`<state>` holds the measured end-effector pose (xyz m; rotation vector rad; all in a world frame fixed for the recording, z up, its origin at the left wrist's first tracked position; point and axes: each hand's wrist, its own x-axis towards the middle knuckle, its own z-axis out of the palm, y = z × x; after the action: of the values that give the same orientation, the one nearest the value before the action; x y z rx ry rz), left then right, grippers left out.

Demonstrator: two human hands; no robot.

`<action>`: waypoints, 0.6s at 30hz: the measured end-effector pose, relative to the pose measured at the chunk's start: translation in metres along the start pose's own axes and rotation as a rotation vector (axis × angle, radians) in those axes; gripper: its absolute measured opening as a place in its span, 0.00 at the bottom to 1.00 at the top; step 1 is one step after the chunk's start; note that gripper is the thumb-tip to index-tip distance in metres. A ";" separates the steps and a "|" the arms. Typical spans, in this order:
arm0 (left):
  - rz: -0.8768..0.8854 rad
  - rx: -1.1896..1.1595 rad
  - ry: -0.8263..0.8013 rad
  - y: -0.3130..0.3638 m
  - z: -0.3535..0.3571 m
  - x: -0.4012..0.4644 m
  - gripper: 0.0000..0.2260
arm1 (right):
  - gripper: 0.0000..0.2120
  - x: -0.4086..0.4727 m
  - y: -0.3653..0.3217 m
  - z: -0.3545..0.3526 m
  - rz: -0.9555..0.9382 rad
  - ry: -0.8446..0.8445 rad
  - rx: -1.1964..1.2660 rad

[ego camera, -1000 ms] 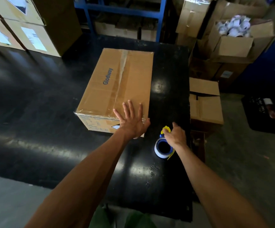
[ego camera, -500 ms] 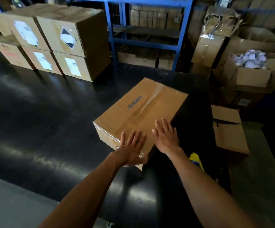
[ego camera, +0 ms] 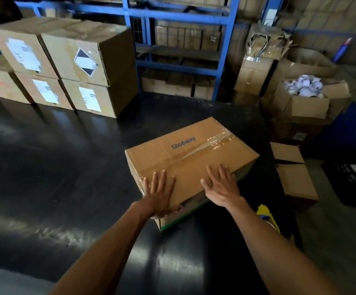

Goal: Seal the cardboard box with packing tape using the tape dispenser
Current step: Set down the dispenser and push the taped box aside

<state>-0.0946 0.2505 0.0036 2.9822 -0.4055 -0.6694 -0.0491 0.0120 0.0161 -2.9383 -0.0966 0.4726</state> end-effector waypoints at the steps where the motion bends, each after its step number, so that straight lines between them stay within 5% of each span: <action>1: 0.026 0.033 -0.016 -0.010 -0.003 0.001 0.49 | 0.34 -0.003 -0.005 0.000 0.010 0.018 -0.026; 9: -0.085 0.137 -0.153 -0.028 -0.043 0.021 0.61 | 0.30 -0.035 -0.025 0.002 -0.069 0.272 -0.142; 18: -0.075 0.035 0.067 -0.026 -0.013 0.026 0.56 | 0.44 -0.024 0.010 0.006 0.157 0.016 -0.005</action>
<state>-0.0602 0.2690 0.0014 3.0565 -0.3059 -0.5724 -0.0733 0.0006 0.0163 -2.9669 0.1356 0.4708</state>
